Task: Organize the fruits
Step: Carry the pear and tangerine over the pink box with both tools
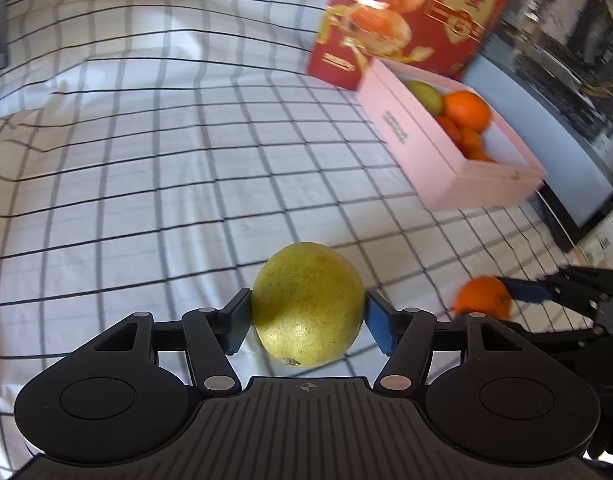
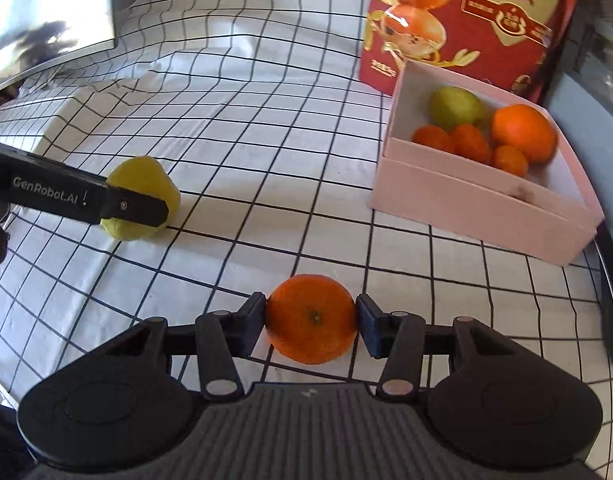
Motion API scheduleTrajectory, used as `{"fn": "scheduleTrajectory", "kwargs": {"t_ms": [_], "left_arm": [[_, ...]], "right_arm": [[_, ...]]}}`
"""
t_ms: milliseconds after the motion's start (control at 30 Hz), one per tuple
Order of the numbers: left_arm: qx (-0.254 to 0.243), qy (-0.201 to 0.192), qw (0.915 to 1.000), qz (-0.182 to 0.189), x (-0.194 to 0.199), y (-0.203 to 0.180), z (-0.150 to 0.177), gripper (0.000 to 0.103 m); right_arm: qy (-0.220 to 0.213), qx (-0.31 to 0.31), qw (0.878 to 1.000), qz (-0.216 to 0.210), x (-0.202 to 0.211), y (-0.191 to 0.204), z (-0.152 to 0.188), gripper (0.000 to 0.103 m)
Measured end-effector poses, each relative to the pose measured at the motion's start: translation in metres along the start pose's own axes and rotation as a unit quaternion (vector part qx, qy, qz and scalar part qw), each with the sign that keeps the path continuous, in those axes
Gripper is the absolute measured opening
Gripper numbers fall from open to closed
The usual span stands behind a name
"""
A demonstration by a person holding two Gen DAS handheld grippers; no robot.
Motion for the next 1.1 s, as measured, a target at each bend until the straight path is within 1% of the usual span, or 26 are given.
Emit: {"fn": "scheduleTrajectory", "kwargs": {"t_ms": [100,167,333,400,500,633,767,900,967,1100], "left_arm": [[-0.021,0.012,0.9996,0.013,-0.002,-0.013,0.005,0.066],[-0.026,0.012,0.9995,0.014,-0.004,-0.017,0.006,0.066],[-0.018,0.012,0.9997,0.012,-0.006,-0.019,0.005,0.067],[-0.018,0.013,0.9997,0.01,-0.008,-0.02,0.003,0.067],[-0.024,0.019,0.9995,0.008,-0.014,-0.024,0.001,0.067],[-0.038,0.021,0.999,-0.003,-0.02,-0.033,0.0,0.067],[-0.044,0.021,0.9988,-0.005,-0.023,-0.035,-0.001,0.067],[-0.047,0.03,0.9984,-0.002,-0.026,-0.036,-0.001,0.067],[-0.052,0.035,0.998,-0.006,-0.029,-0.036,0.0,0.067],[-0.06,0.035,0.9976,-0.005,-0.029,-0.036,0.001,0.067]], "right_arm": [[0.001,-0.01,1.0,0.0,-0.002,-0.001,0.002,0.052],[0.003,-0.016,1.0,0.0,-0.003,-0.003,0.005,0.054],[0.002,-0.034,0.999,-0.004,-0.007,-0.006,0.008,0.056],[0.0,-0.031,1.0,0.0,-0.008,-0.005,0.006,0.056],[0.002,-0.021,1.0,-0.002,-0.008,-0.001,0.003,0.049],[0.005,-0.006,1.0,-0.003,-0.005,0.002,0.003,0.049],[0.002,-0.014,1.0,-0.002,0.001,-0.002,0.005,0.049],[0.003,-0.023,1.0,0.009,0.008,-0.007,0.011,0.049],[0.004,-0.028,1.0,0.014,0.01,-0.011,0.013,0.049],[0.007,-0.039,0.999,0.023,0.013,-0.016,0.019,0.049]]}}
Point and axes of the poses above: each gripper's, at about its wrist camera, not at the fingertips, and x roughly against the way its jaws point, y to its left, z to its underside, the point moved 1 cm from there along -x, roughly the way its jaws point, and after that the axes turned 11 degrees about x, right-handed, at the moved point
